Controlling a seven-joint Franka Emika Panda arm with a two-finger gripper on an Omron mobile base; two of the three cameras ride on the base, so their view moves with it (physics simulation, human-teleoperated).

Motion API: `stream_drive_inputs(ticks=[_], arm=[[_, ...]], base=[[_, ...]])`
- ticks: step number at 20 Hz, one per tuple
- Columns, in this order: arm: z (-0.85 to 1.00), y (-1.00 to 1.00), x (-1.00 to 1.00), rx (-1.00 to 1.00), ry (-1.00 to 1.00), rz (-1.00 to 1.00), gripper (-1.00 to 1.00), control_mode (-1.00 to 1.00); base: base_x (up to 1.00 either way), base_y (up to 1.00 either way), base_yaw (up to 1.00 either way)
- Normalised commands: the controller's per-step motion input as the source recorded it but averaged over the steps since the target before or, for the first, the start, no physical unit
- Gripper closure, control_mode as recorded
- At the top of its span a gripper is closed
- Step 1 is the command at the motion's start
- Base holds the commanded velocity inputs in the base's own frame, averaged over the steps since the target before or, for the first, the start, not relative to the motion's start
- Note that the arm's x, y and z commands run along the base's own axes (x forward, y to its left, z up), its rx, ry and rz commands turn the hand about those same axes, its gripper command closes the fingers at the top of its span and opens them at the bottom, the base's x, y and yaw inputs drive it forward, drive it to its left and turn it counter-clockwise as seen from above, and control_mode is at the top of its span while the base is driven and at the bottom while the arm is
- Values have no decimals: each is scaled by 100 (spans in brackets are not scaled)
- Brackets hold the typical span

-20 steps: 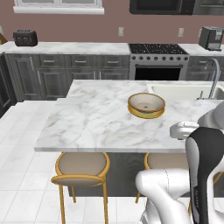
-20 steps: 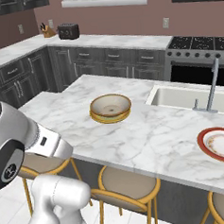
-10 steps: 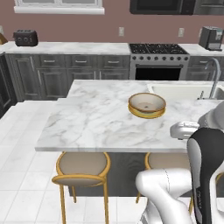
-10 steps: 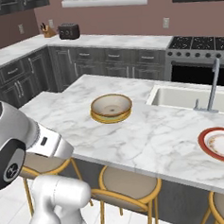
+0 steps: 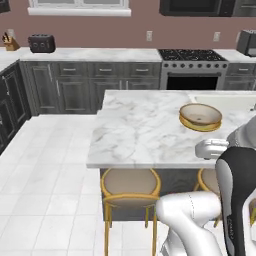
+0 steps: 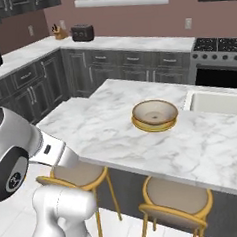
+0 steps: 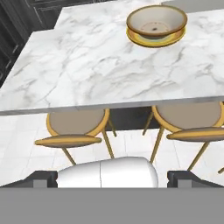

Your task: Move the bowls from the cabinet to the plates on the dining table.

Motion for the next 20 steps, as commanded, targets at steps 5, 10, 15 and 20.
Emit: stream_drive_inputs(ticks=[5, 10, 15, 20], arm=[[0, 0, 0, 0, 0, 0, -100, 100], [0, 0, 0, 0, 0, 0, -100, 100], [0, 0, 0, 0, 0, 0, -100, 100], [0, 0, 0, 0, 0, 0, -100, 100]], base=[[-9, 100, 0], [-6, 100, 0], [-4, 100, 0], [-2, 100, 0]])
